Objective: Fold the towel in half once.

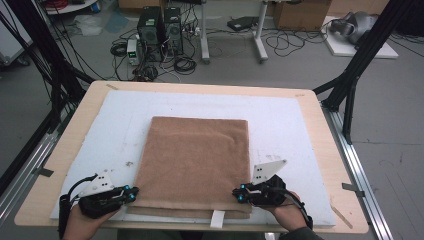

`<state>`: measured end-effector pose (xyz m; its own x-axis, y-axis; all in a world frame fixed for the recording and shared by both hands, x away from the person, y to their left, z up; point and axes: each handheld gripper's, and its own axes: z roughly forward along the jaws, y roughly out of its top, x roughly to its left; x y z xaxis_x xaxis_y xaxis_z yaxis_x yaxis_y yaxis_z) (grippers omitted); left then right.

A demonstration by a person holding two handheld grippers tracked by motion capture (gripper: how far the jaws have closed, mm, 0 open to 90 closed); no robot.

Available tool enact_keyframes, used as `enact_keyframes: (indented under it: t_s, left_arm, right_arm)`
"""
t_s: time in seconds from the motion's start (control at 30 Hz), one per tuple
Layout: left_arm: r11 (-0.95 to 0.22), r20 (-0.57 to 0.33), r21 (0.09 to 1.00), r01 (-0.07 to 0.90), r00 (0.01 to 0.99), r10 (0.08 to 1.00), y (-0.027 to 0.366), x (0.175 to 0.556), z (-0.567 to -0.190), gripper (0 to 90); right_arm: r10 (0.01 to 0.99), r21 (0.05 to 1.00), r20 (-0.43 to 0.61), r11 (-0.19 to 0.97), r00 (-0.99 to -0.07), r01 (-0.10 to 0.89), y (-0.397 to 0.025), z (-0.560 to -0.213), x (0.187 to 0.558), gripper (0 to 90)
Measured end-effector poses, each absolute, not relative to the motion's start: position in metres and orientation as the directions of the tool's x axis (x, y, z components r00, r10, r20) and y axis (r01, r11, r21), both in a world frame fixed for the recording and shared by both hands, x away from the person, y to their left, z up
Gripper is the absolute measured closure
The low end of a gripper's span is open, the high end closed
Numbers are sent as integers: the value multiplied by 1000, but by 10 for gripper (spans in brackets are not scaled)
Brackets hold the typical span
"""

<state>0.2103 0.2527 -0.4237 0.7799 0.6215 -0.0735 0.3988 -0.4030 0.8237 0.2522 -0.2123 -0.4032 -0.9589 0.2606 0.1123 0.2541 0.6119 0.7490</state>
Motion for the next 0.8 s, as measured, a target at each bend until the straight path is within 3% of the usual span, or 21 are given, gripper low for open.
enact_keyframes:
  t_s: [0.27, 0.4, 0.53, 0.8]
  left_arm:
    - [-416, -89, 809, 415, 786, 612, 257, 200, -431, 833]
    - [-405, -96, 814, 416, 785, 612, 254, 205, -431, 749]
    - [-386, -104, 823, 417, 778, 620, 253, 213, -428, 685]
    - [-365, -112, 831, 419, 770, 629, 243, 235, -425, 591]
  right_arm:
    - [226, 717, 158, 643, -961, 269, -210, -418, 243, 835]
    - [254, 722, 193, 618, -948, 312, -214, -427, 250, 764]
    - [308, 745, 195, 571, -931, 345, -219, -423, 258, 639]
    - [375, 773, 166, 525, -912, 356, -222, -416, 278, 532]
